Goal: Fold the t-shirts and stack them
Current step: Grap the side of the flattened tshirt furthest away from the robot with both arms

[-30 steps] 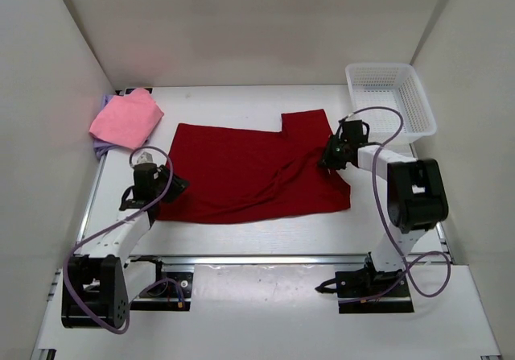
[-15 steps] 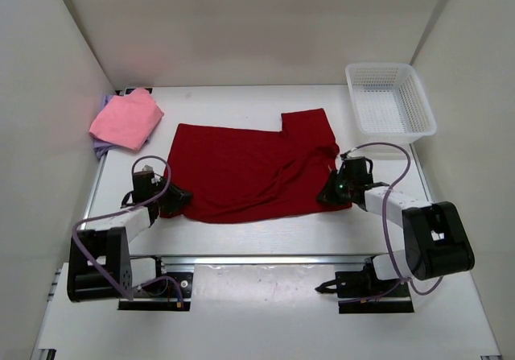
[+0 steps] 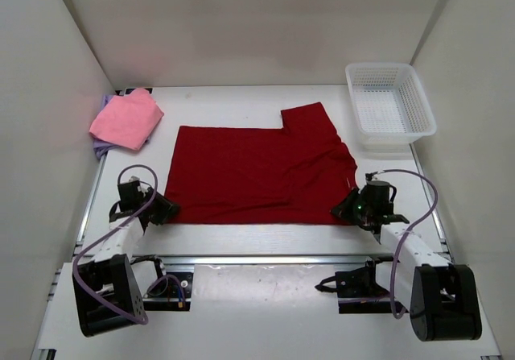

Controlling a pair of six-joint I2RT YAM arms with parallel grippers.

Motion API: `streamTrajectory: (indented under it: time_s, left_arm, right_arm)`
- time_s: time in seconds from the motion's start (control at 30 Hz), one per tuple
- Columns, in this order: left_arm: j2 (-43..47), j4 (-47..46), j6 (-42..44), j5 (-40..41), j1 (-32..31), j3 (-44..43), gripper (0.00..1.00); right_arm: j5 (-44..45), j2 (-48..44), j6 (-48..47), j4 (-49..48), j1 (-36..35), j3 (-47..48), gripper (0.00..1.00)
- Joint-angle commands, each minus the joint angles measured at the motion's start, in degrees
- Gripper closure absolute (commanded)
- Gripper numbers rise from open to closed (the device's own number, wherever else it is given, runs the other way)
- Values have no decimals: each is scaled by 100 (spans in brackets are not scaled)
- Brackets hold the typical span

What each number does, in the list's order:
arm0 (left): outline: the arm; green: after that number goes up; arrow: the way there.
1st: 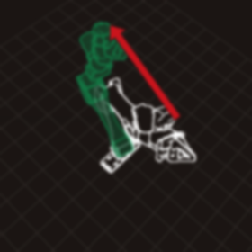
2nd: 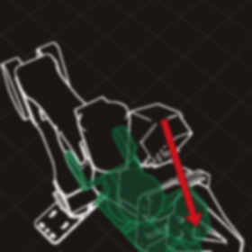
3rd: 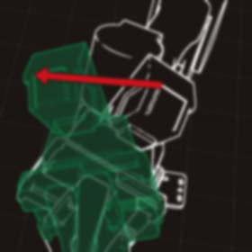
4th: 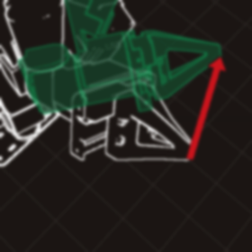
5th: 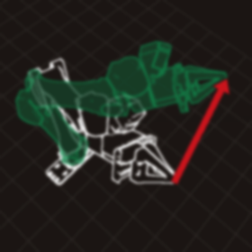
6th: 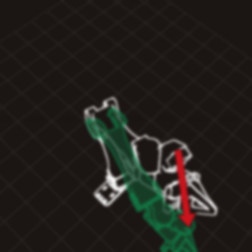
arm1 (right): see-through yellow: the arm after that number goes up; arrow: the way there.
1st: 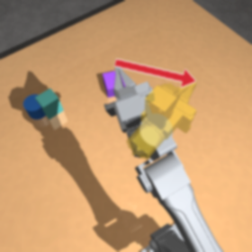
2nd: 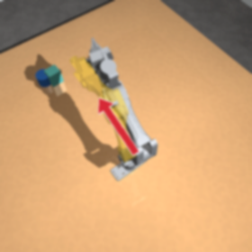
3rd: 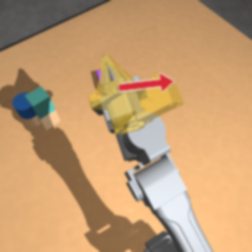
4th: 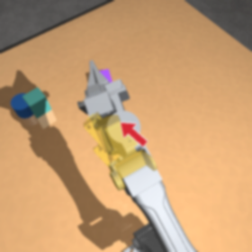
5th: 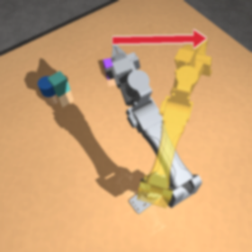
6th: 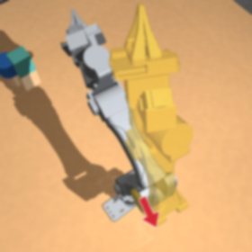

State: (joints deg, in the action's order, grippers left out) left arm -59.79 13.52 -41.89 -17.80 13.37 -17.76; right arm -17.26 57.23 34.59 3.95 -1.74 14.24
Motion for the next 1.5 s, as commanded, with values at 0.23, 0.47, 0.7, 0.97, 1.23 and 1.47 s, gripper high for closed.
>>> streamTrajectory:
  time_s: [0.23,0.47,0.7,0.97,1.23,1.47]
  left_arm:
    - [302,1137,358,190,9,-1149,60]
    - [-339,-630,-144,2373,-2318,-2169,62]
    - [-3502,-19,347,2017,-1662,-4889,72]
    - [-5771,1040,1007,2905,-1583,-7171,65]
    - [-6667,1564,1525,3325,-1687,-8383,54]
    - [-6976,1592,1640,3512,-1698,-8814,52]
  right_arm:
    - [162,-230,-531,1345,-222,1114,88]
    - [-23,586,-769,793,-1056,1897,100]
    - [-191,1491,-883,441,-1356,2486,100]
    - [-261,2116,-875,107,-1750,3119,100]
    - [-427,2609,-805,-34,-1848,3269,100]
    - [-419,2688,-857,-8,-1865,3358,100]
